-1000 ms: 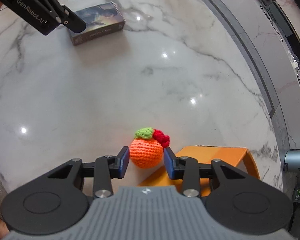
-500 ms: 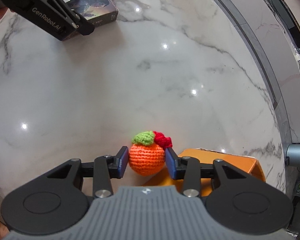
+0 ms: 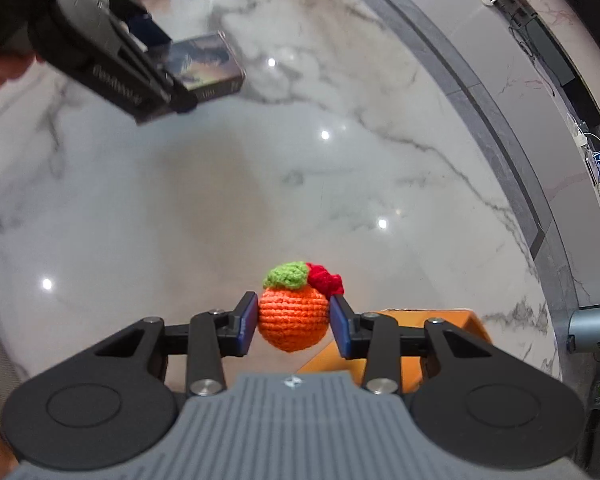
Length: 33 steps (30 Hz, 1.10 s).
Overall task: Organize objects
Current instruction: 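Grasp the painted book with the left gripper while the right gripper grasps the knitted fruit, then carry the book and knitted fruit over the orange box with both grippers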
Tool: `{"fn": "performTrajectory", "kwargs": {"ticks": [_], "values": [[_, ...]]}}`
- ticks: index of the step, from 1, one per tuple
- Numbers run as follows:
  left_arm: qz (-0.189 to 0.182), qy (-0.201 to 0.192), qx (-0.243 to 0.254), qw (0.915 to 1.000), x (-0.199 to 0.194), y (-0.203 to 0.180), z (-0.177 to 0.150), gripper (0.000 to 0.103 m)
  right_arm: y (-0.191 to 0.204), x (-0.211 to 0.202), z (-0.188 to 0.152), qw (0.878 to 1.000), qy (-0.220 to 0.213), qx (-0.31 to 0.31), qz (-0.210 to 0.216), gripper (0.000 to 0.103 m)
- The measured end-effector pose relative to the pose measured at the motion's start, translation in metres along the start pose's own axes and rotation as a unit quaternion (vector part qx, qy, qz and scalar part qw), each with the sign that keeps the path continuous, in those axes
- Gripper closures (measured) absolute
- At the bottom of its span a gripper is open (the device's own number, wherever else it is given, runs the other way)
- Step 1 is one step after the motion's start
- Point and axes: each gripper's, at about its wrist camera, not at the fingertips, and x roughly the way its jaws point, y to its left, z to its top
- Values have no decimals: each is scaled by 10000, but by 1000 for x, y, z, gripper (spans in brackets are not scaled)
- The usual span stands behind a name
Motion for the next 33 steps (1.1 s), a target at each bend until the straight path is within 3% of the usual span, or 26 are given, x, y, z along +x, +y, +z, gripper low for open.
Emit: {"fn": "performTrajectory", "kwargs": {"ticks": [8,12,19,22,25,27,29,33], "values": [[-379,-560,424,9968,-77,-66,18,37,-10,-90,-40,9970,-674,342,-170,62],[-660,-734,1038,9897,-97,-119,24,37,-22,-121,-77,9949,-771,540,-358,62],[-1009,-747,2281,9655,-90,-213,32,37,-52,-128,-147,9916,-545,1034,-549,62],[-1125,-616,2826,9506,-73,-249,30,37,-62,-118,-171,9900,-455,1237,-513,62],[-1119,-352,3481,9301,-46,-282,25,37,-71,-106,-189,9887,-405,1382,-427,62],[-1134,-183,3678,9228,-27,-296,24,37,-77,-97,-197,9877,-398,1472,-353,62],[-1153,30,3524,9287,-9,-306,26,37,-82,-89,-205,9864,-396,1571,-278,62],[-1157,350,2717,9548,24,-318,34,37,-93,-71,-215,9840,-367,1736,-162,62]]}}
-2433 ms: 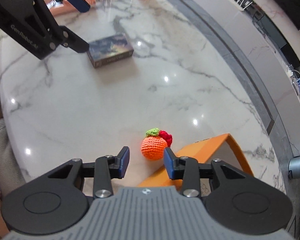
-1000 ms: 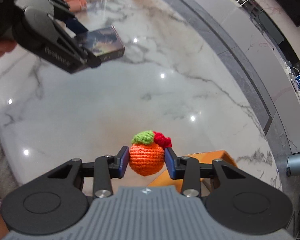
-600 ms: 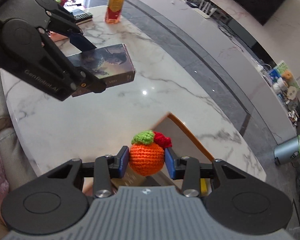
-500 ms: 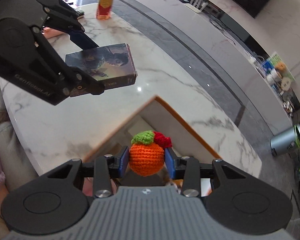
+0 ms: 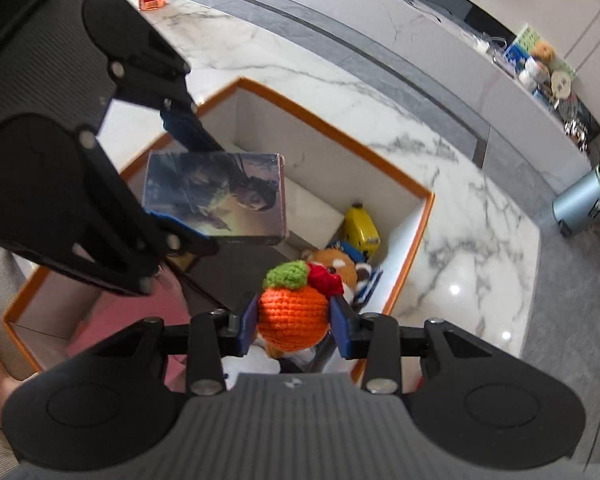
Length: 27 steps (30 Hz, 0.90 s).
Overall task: Organize objects
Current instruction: 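Carry the book and knitted fruit over the orange box with both grippers, then lower the book and knitted fruit into the orange box, open both grippers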
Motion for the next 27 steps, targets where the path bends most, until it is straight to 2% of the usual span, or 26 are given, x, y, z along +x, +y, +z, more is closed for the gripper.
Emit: {"fn": "performTrajectory", "kwargs": {"ticks": [3,6,8,12,15,19,22,25,27], "values": [[18,263,-947,9952,22,5,4,37,-2,7,-7,10000,23,-54,52,62],[-200,531,-1946,9792,40,17,5,37,-3,11,-16,9999,24,3,120,62],[-309,597,-2313,9706,47,19,2,37,-5,11,-20,9999,23,36,146,62],[-255,768,-2708,9592,56,20,0,37,-5,15,-24,9998,23,-10,191,62],[-395,858,-2999,9493,62,24,-3,36,-5,17,-25,9997,1,-32,252,62],[-479,923,-3144,9436,64,29,-7,36,-3,19,-26,9996,38,-31,274,62],[-687,855,-3300,9376,59,33,-10,31,-2,19,-27,9997,50,1,250,62],[-830,748,-3313,9369,45,37,-11,31,-1,15,-26,9996,27,44,263,62],[-933,540,-3160,9426,26,41,-10,31,1,9,-23,9996,-45,37,283,62]]}}
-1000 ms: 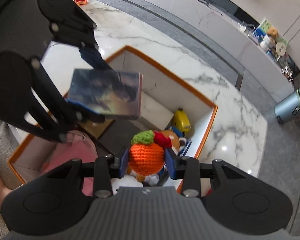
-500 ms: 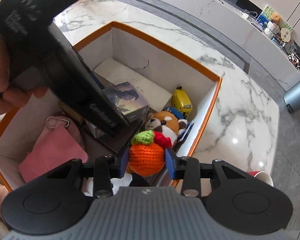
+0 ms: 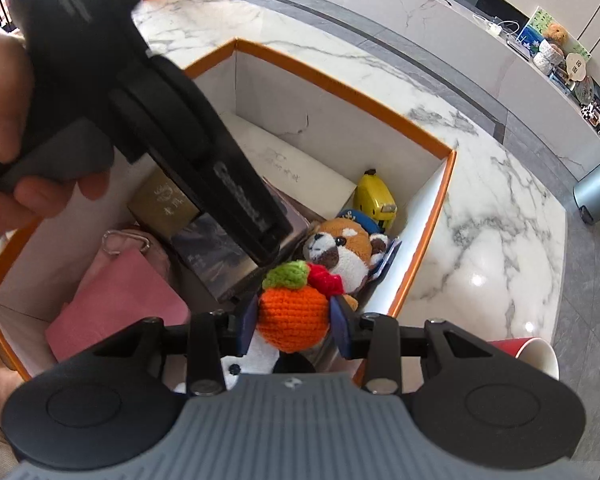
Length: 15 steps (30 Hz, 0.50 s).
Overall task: Organize objects
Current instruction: 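Lower the book and knitted fruit into the orange box, open both grippers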
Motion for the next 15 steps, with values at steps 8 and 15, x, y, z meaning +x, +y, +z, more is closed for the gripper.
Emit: {"fn": "performTrajectory", "kwargs": {"ticks": [8,15], "values": [[696,-1129,1105,9850,-83,12,0,31,19,-6,37,9983,-472,53,339,62],[996,-1413,1245,9770,-97,53,-3,31,30,28,75,9960,-505,357,638,62]]}}
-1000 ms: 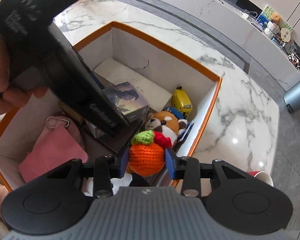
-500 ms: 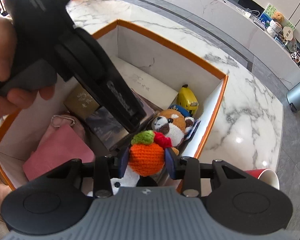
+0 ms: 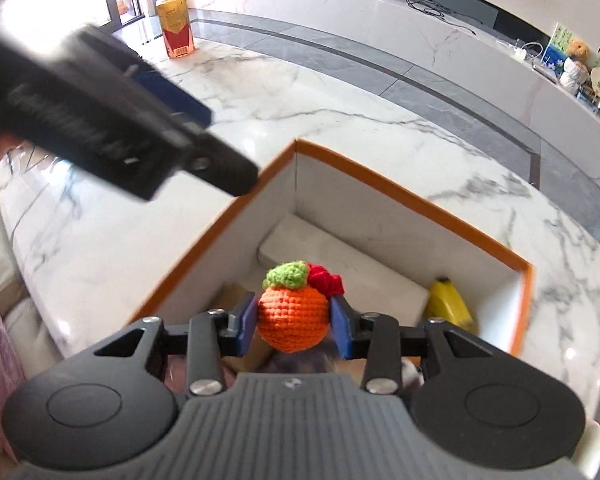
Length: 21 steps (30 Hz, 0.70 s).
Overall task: Organize objects
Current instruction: 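Lower the book and knitted fruit into the orange box, open both grippers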
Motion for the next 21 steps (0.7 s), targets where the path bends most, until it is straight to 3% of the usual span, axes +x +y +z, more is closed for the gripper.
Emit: {"fn": "performTrajectory", "kwargs": {"ticks": [11,21], "values": [[-86,-37,-98,9999,16,34,-19,31,-2,59,16,9980,322,537,113,62],[-135,5,-51,9999,22,33,-24,32,-2,74,10,9960,639,607,168,62]]}}
